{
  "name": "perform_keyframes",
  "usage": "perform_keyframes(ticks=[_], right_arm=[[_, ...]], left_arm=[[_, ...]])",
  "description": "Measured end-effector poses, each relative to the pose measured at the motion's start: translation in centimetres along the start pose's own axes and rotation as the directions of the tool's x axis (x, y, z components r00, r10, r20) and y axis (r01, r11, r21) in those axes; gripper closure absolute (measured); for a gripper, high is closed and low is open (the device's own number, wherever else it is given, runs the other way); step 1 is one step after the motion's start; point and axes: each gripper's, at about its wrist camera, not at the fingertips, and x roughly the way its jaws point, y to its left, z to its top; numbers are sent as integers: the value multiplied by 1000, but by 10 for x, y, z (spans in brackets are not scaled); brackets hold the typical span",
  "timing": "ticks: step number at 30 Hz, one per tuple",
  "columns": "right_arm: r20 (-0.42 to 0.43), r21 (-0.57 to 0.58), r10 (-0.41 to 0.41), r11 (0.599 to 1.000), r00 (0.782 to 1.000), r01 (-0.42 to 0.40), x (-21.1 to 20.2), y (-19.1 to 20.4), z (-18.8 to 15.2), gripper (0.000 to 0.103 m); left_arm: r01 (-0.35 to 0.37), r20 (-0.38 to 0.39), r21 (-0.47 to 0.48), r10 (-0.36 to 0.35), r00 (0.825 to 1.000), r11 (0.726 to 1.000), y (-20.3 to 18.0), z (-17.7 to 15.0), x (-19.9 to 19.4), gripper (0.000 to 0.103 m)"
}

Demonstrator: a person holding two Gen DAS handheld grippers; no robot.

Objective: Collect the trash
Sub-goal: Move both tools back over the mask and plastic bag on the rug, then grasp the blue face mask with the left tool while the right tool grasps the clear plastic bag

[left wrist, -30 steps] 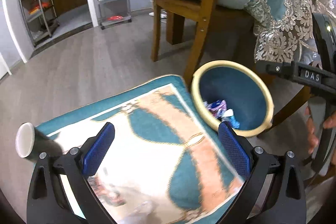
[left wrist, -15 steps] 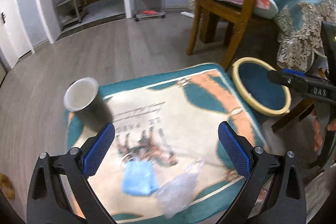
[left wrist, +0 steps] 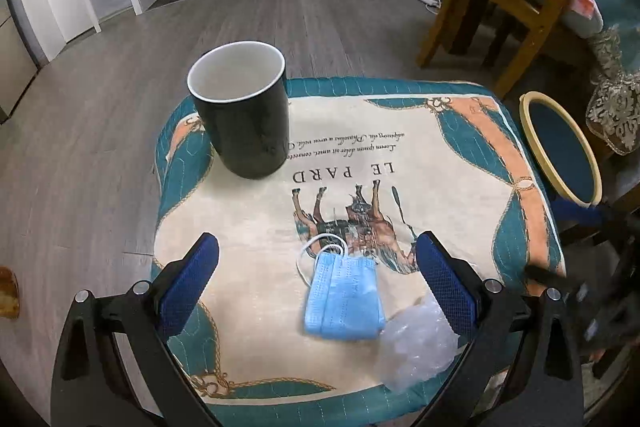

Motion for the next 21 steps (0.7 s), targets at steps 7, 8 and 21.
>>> perform_keyframes(ticks=[7, 8, 21], right_arm=[[-93, -66, 97, 992, 991, -104, 27, 32, -17, 11], [-106, -76, 100, 991, 989, -108, 31, 36, -19, 13], [-175, -49, 46, 997, 983, -56, 46, 17, -16, 91]], left_arm=[[-38, -2, 65, 39, 999, 997, -7, -2, 3, 6], [-51, -12, 73, 52, 999, 996, -7, -3, 6, 6], [-8, -164, 105, 26, 986, 994, -16, -22, 40, 17]])
